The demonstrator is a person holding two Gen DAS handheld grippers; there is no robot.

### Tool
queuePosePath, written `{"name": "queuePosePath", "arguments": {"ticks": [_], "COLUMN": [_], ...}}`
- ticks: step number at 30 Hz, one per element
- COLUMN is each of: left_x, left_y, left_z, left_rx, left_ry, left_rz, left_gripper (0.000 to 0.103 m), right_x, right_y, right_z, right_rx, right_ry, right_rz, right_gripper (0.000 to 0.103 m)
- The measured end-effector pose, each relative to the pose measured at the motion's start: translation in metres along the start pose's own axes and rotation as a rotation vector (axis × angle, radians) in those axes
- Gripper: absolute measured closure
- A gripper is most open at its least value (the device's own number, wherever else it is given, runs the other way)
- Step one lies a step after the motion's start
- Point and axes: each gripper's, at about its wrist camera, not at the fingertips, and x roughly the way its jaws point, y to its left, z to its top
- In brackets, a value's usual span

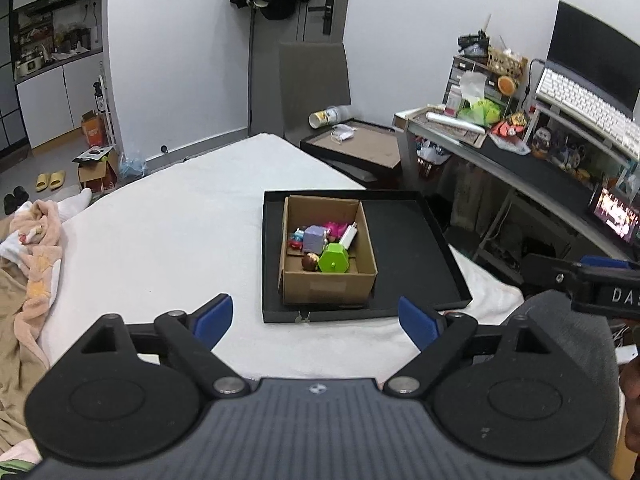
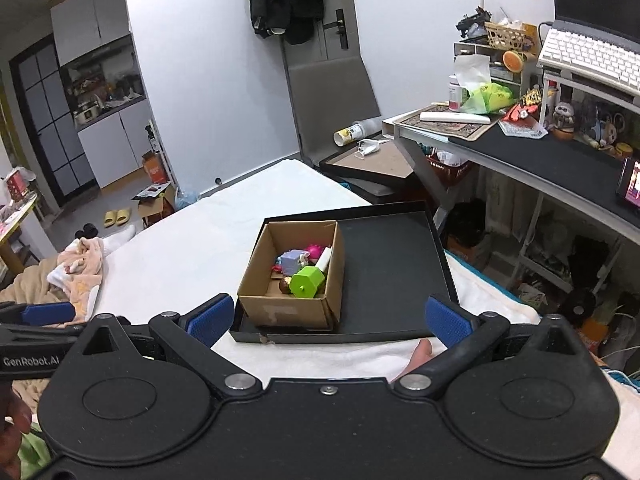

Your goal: Organize rigid objects

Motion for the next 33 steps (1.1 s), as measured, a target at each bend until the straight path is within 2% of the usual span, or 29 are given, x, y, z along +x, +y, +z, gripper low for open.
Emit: {"name": "queuePosePath", "arguments": {"ticks": [3,7,11,33], "left_x": [-0.005,-0.007,-0.006,-0.018], "left_y": [0.0,-0.003,-0.003,-0.009], "left_z": [0.0,0.002,0.002,0.002], "left_rx": [-0.001,0.014,0.014,0.025], "left_ry": [-0.014,-0.028,-0.023,-0.048], "left_rz": [0.011,-0.022,-0.021,-0.026], "left_gripper": [0.012,0.011,0.01,0.01], "right_x": [-0.006,-0.011,-0.015,-0.017], "right_y": [0.003,0.004,0.003,0.007], "right_z": [0.001,0.003,0.004,-0.001], "right_rx": [-0.008,-0.014,-0.005,-0.021], "right_ry": [-0.013,-0.021,-0.028,-0.015], "right_rz": [-0.004,-0.009,-0.005,-0.036], "right_gripper": [0.0,0.0,0.0,0.0]}}
